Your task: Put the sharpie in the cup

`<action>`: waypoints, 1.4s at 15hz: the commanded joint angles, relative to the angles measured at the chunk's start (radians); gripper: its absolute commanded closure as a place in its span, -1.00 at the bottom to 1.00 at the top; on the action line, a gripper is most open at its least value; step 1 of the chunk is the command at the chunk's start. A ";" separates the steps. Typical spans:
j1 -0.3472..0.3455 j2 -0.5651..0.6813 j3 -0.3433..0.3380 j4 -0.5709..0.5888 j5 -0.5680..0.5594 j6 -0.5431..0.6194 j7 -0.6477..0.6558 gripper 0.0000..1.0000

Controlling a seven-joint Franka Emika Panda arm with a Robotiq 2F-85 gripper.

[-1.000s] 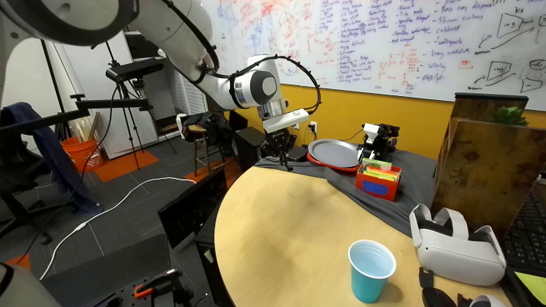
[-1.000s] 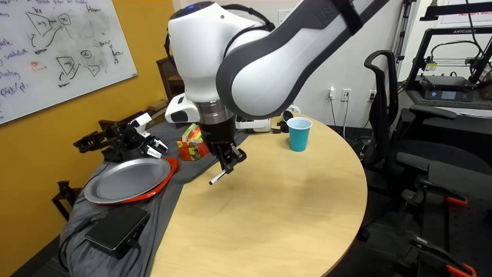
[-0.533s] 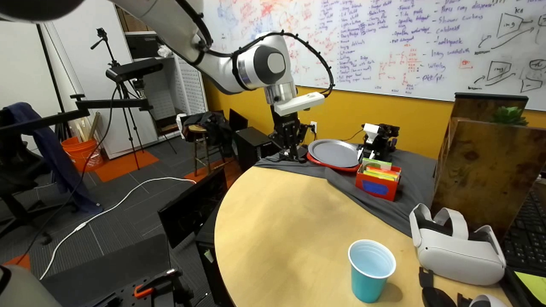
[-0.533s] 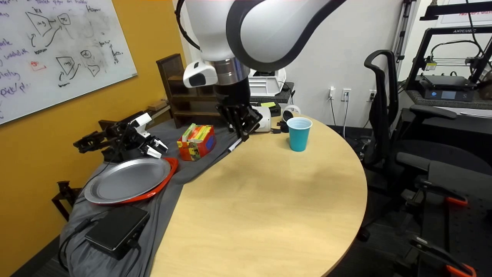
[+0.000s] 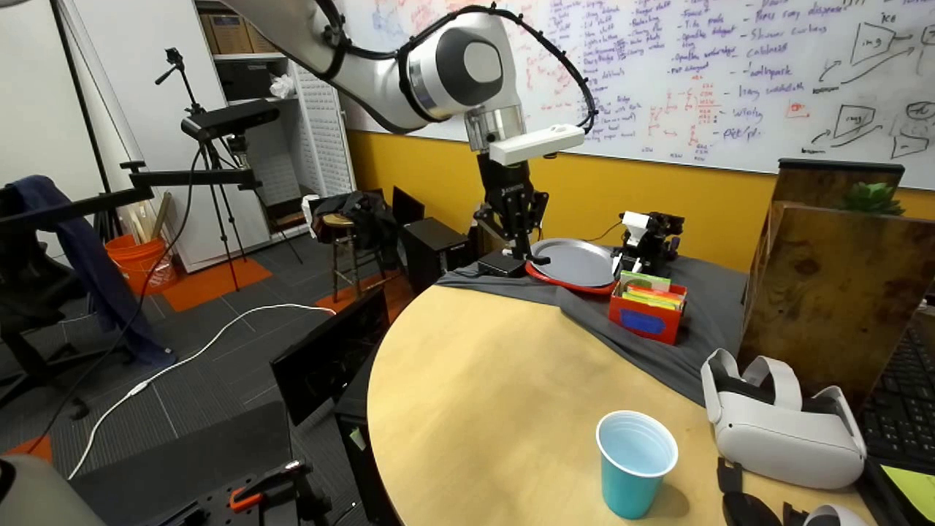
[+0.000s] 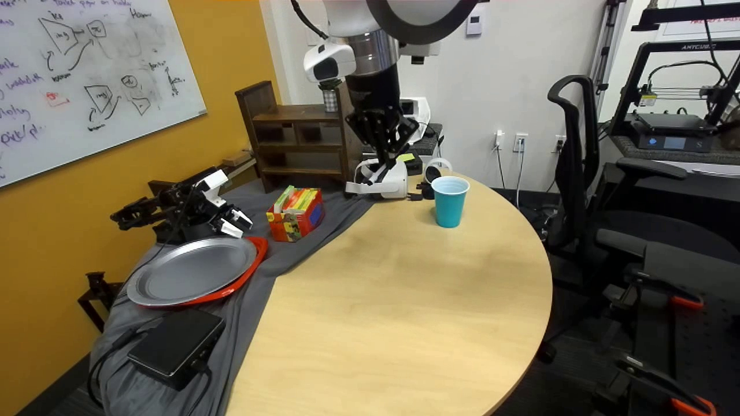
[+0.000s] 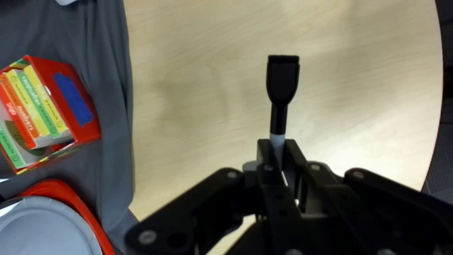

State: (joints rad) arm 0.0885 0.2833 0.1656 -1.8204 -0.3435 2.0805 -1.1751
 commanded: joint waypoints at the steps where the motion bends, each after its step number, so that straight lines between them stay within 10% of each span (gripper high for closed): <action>1: -0.010 -0.058 -0.019 -0.027 0.002 -0.028 -0.059 0.94; 21: -0.053 -0.072 -0.127 -0.018 -0.143 -0.105 -0.153 0.94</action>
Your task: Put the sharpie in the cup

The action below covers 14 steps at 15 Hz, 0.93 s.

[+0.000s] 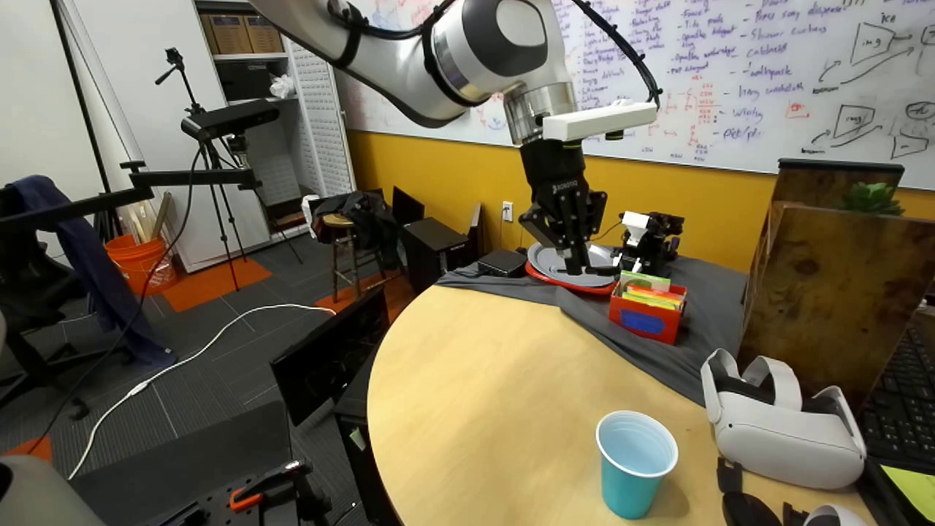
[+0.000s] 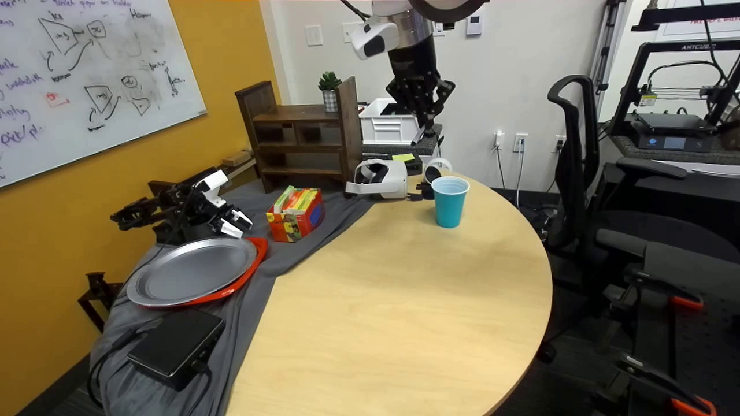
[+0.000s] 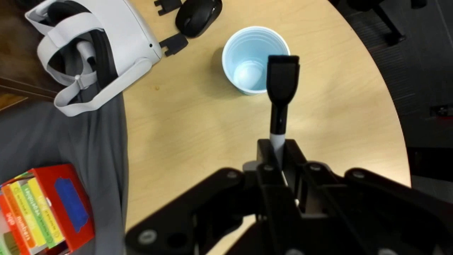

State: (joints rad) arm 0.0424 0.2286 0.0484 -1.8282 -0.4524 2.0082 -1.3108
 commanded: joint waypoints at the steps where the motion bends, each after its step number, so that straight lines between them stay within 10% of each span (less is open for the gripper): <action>1: -0.008 -0.016 -0.014 -0.011 -0.048 -0.036 -0.013 0.94; 14: -0.027 0.024 -0.050 -0.042 -0.244 -0.007 0.057 0.94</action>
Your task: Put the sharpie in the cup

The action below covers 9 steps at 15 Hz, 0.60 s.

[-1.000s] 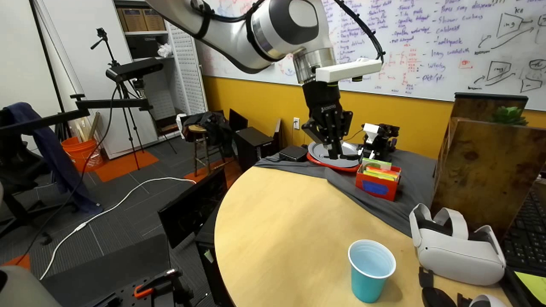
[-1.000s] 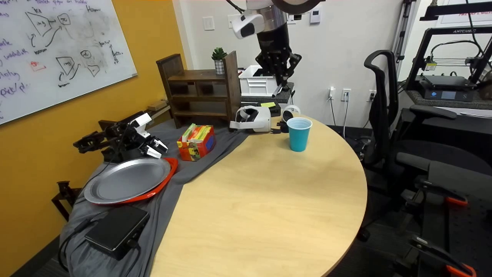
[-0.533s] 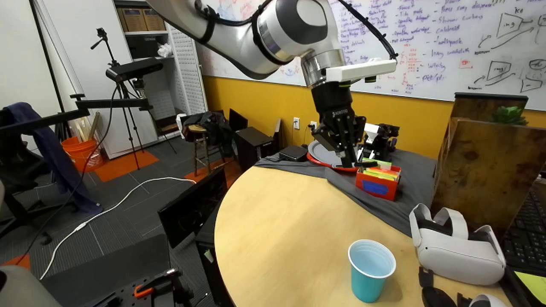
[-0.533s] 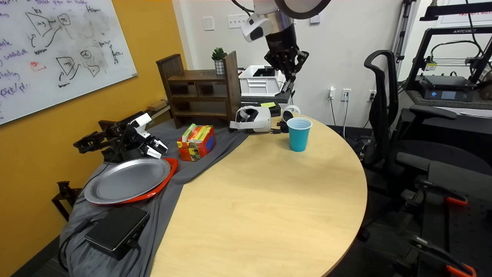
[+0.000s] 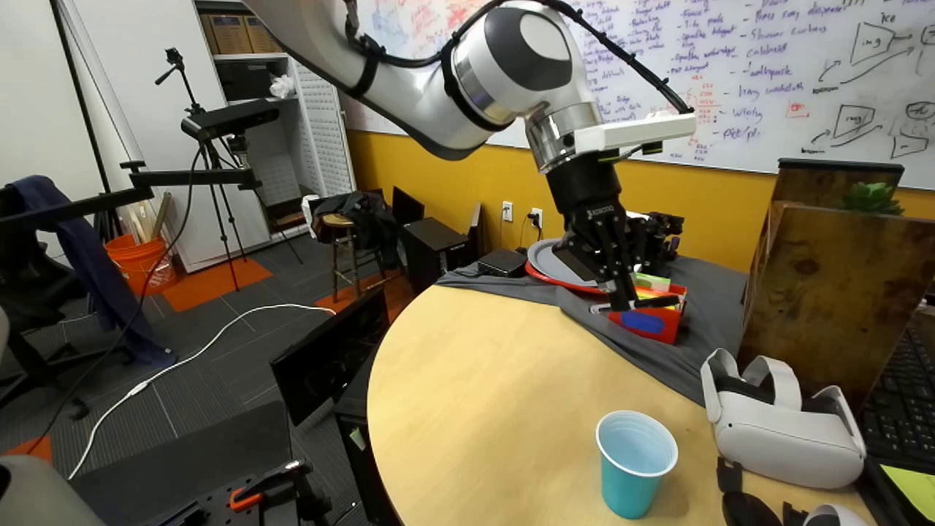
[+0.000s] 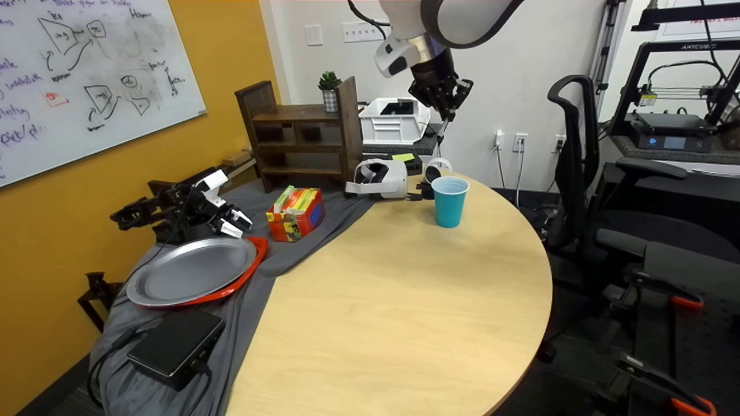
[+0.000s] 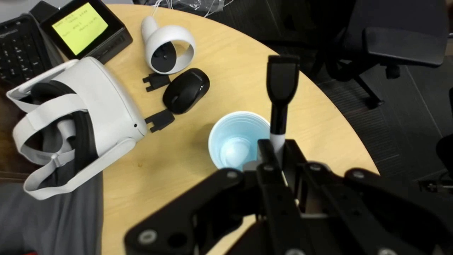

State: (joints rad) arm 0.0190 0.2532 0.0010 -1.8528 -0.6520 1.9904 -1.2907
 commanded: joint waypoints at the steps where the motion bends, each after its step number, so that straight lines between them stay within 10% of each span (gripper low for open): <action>1: -0.004 0.000 -0.003 -0.024 -0.057 0.010 0.042 0.94; 9: -0.011 0.012 -0.006 -0.066 -0.203 0.025 0.158 0.94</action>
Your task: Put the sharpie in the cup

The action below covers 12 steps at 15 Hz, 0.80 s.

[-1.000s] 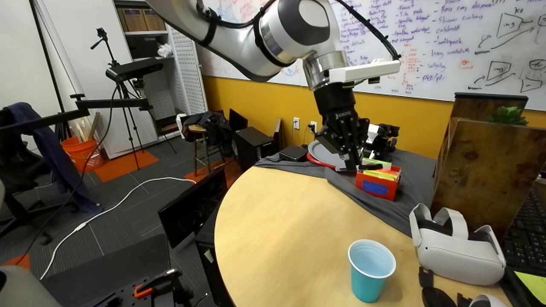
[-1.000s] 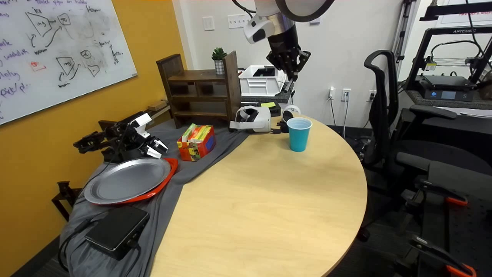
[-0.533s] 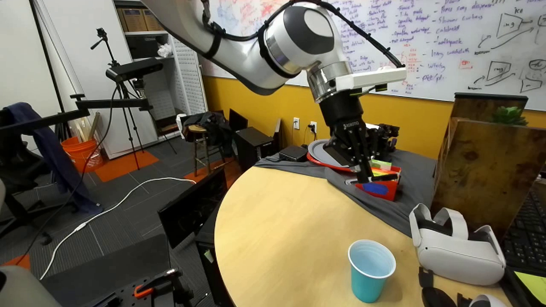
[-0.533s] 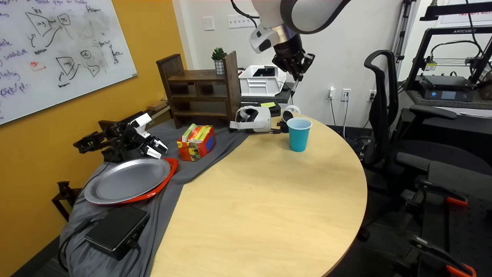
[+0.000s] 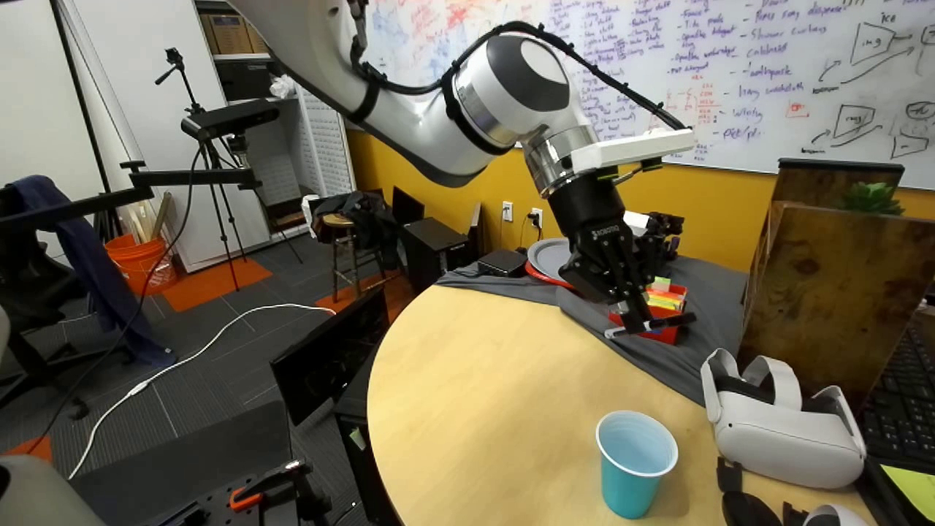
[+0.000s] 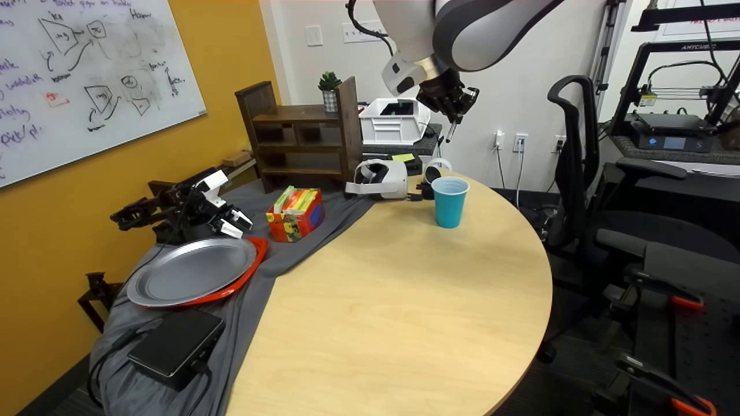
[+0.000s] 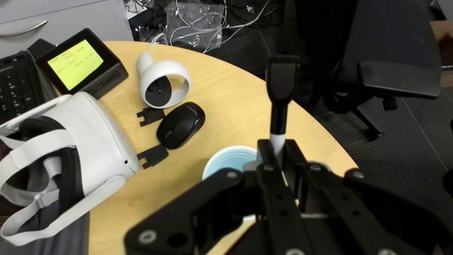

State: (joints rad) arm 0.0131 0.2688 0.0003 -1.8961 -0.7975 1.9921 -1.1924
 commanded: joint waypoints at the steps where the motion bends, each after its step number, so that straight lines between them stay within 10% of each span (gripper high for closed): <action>1: -0.008 0.000 -0.005 -0.028 -0.070 0.021 0.073 0.94; 12: -0.034 0.029 -0.007 -0.089 -0.185 0.018 0.217 0.94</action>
State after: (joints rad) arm -0.0144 0.2931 -0.0012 -1.9658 -0.9428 1.9927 -1.0325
